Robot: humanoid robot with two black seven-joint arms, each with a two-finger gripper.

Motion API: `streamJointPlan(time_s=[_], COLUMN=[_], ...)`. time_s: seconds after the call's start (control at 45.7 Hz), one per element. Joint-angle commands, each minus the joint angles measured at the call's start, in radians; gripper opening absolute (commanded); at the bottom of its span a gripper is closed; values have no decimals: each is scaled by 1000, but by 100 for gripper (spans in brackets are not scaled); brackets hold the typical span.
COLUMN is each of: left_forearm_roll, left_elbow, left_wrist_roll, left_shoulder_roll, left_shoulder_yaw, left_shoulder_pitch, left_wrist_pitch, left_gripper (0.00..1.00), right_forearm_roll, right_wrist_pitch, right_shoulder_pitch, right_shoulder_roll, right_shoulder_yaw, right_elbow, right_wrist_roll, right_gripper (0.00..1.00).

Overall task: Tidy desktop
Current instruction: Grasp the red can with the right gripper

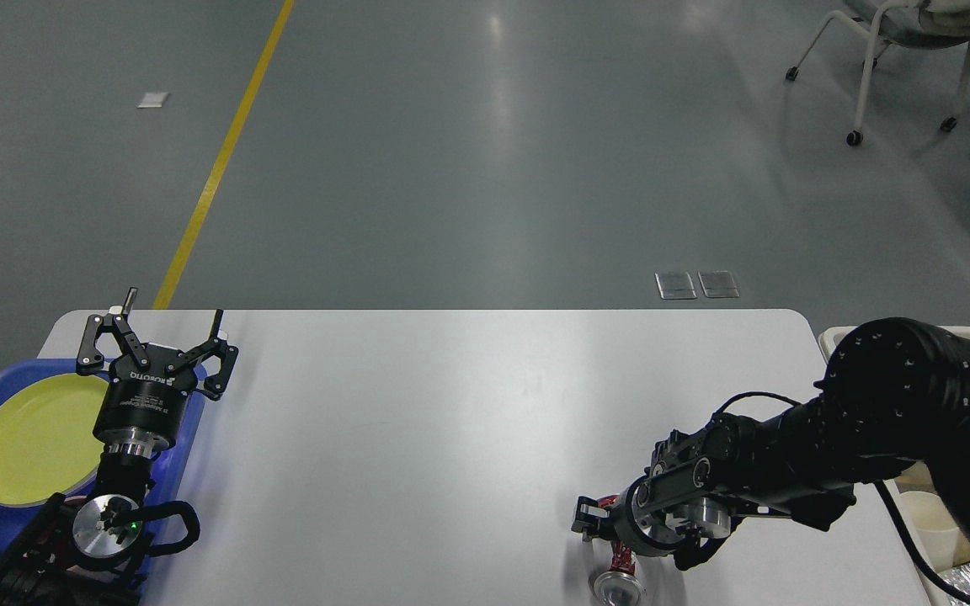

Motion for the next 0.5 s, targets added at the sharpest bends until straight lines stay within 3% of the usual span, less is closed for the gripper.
streamJointPlan(time_s=[0.0, 0.481], left_forearm_roll=[0, 0], left_elbow=[0, 0], left_wrist_roll=[0, 0], left_shoulder_roll=[-1, -1], left_shoulder_yaw=[0, 0], left_shoulder_pitch=[0, 0], left_wrist_pitch=[0, 0], left_gripper=[96, 97], right_forearm_roll=[8, 10], right_wrist_pitch=[5, 14], right_shoulder_pitch=[-1, 18], right_shoulder_roll=[-6, -30], right_shoulder_yaw=[-1, -6], right_elbow=[5, 29], right_wrist_roll=[0, -3], right_gripper=[0, 0])
